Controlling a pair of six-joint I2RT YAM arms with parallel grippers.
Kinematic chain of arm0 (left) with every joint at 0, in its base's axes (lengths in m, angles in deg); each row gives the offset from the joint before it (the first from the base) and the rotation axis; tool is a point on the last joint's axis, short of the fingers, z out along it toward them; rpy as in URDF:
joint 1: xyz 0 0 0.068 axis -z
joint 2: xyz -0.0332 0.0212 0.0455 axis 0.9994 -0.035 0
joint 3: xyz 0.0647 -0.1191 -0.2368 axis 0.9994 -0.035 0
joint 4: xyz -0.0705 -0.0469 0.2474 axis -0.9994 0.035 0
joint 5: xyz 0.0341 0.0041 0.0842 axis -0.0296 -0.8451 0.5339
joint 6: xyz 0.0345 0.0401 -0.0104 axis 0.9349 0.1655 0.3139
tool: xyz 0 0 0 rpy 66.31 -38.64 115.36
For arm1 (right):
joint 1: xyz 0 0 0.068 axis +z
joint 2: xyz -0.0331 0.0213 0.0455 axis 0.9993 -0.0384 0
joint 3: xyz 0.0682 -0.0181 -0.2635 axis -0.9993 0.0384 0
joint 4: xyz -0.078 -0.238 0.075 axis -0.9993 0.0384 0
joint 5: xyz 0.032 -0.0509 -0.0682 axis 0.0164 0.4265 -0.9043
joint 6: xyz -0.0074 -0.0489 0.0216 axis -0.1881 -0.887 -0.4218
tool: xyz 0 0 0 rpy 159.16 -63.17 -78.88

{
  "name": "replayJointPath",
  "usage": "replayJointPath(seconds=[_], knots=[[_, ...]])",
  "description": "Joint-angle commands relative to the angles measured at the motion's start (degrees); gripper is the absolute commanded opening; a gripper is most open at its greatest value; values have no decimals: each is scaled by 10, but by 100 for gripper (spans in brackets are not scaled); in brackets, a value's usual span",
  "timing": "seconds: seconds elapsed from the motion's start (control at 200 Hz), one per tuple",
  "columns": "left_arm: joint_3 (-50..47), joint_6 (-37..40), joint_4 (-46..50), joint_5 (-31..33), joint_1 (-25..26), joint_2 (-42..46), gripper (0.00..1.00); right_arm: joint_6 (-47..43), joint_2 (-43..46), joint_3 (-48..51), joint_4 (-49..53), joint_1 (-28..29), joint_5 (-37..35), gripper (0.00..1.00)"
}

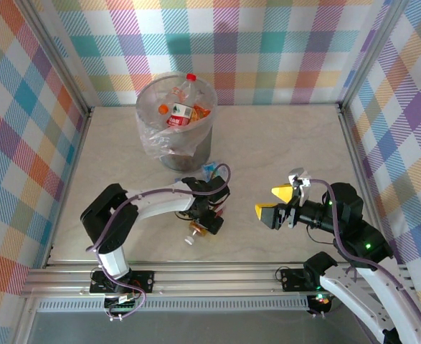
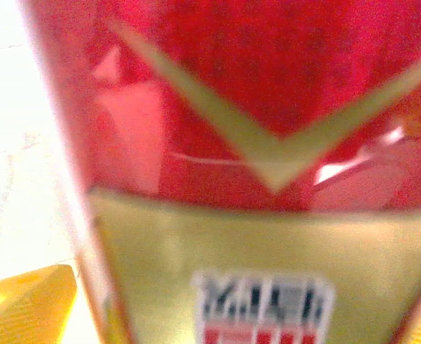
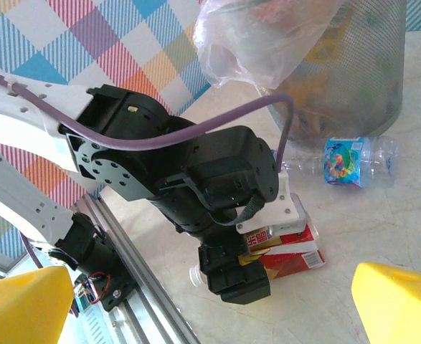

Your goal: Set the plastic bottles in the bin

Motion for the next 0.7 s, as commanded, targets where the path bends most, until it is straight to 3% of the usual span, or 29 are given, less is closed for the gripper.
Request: replayJointPath(seconds=[0.0,0.28,0.59,0.695], knots=[[-9,9,5,-21,-6,32,93,7,5,4,-5,2,3,100],[-34,-5,24,-58,-3,70,91,8,5,5,-7,2,2,100],[-37,-7,9,-53,-3,40,86,7,0,-2,-7,2,9,100],[-39,-10,-2,-50,-3,37,80,4,-8,-13,0,2,11,100]])
